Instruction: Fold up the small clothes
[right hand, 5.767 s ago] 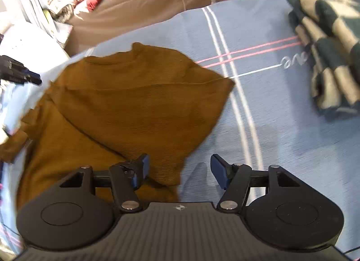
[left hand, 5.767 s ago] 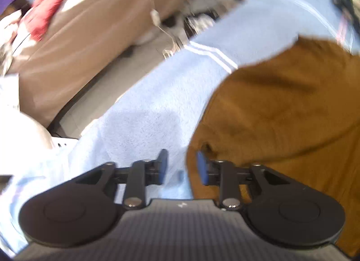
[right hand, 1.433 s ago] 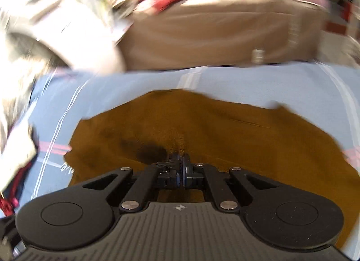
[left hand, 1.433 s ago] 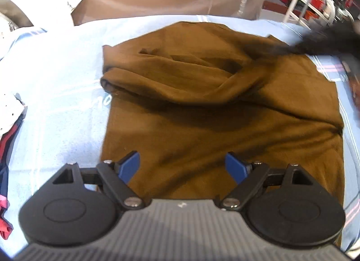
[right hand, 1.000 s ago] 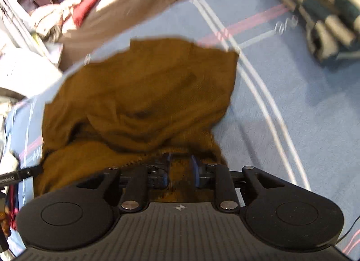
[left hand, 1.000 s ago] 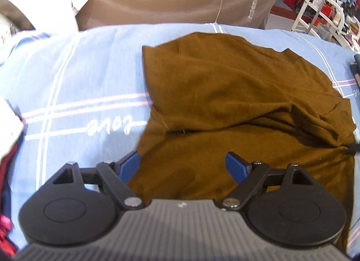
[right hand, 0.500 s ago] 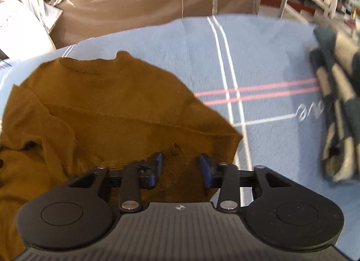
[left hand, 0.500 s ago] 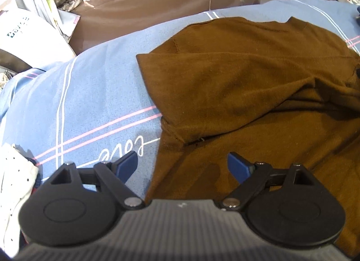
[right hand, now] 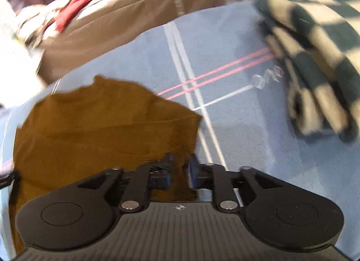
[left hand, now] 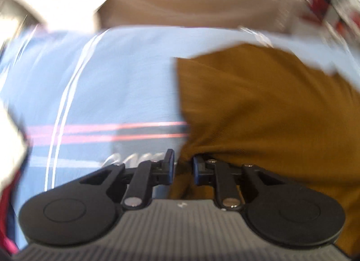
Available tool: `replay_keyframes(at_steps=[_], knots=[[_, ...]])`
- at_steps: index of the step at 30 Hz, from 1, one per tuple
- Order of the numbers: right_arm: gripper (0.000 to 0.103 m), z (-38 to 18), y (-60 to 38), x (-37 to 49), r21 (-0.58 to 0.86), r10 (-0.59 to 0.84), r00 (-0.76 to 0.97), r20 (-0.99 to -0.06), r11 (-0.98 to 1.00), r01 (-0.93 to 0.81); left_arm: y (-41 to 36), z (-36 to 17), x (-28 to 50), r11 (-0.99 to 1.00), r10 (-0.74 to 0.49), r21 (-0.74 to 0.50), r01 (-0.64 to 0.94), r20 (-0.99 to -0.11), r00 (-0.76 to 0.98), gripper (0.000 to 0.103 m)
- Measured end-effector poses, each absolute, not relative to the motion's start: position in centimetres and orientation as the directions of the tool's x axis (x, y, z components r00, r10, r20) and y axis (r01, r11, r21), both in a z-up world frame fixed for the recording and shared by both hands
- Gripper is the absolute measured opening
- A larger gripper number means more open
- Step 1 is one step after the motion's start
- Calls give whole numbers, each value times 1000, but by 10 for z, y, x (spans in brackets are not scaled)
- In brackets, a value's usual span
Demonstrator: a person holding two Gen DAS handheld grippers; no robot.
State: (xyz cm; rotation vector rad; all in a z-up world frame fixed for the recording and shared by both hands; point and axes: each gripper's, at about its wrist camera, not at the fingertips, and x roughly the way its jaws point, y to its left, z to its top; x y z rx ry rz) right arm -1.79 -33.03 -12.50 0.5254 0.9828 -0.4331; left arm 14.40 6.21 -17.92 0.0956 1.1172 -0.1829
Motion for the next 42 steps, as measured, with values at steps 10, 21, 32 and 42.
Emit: replay_keyframes(at_steps=[10,21,32,42], knots=[[94,-110,-263,-75,276,36,524,-851,880,387,127,-163,112,975,-93,1,222,-906,413,85],[85,-123,-178,-177,332,244,345,-906,916,223,213,-166,-48,893,-414,-358,271,-891,185,85],[86,-147,-157,-211,389,315,281,-907,881,268,221,-182,-106,828,-471,-417,375,-880,64,86],[82,-152,-141,-208,416,351,262,-899,871,260,199,-185,-106,845,-429,-397,360,-903,11,31]])
